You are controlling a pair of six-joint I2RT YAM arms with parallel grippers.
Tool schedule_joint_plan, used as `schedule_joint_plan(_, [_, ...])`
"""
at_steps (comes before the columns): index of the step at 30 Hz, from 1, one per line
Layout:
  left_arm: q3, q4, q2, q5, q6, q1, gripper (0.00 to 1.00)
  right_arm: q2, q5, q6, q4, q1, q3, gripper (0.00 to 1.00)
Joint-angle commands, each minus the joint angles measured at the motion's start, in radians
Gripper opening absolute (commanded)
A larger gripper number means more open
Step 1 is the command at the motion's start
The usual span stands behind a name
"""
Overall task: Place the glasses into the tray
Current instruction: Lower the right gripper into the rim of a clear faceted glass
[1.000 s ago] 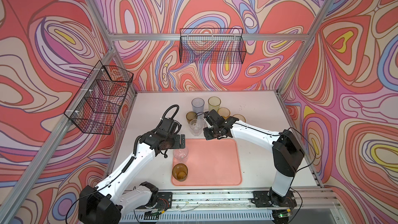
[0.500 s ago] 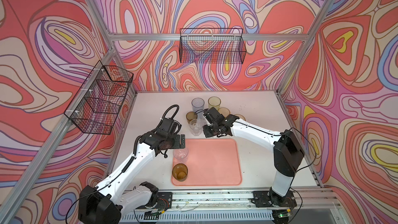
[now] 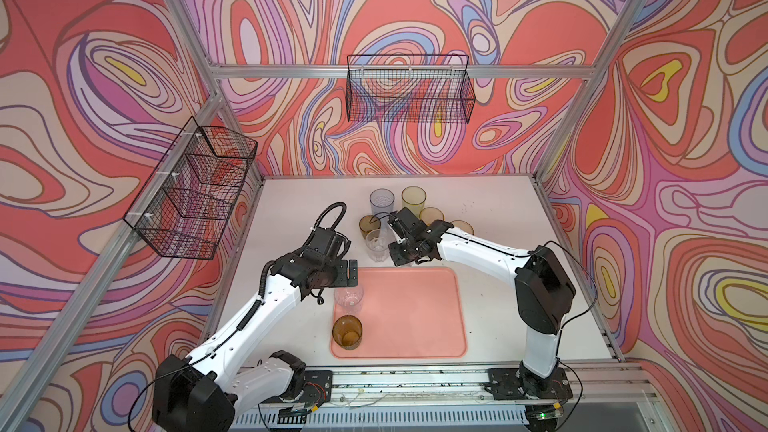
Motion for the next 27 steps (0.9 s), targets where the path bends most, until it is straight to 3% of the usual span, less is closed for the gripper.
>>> schedule_joint_plan(1, [-0.008, -0.025, 0.008, -0.01, 0.008, -0.003, 1.0, 0.025, 0.01, -0.015, -0.008, 0.007, 0.022, 0.34])
schedule_joint_plan(19, [0.005, -0.029, 0.019, -0.006, 0.009, -0.003, 1.0, 0.041, 0.032, -0.02, -0.001, 0.007, 0.02, 0.15])
schedule_joint_plan(27, [0.004, -0.026, 0.019, 0.003, 0.008, -0.003, 1.0, 0.013, 0.016, -0.016, 0.003, 0.007, 0.008, 0.0])
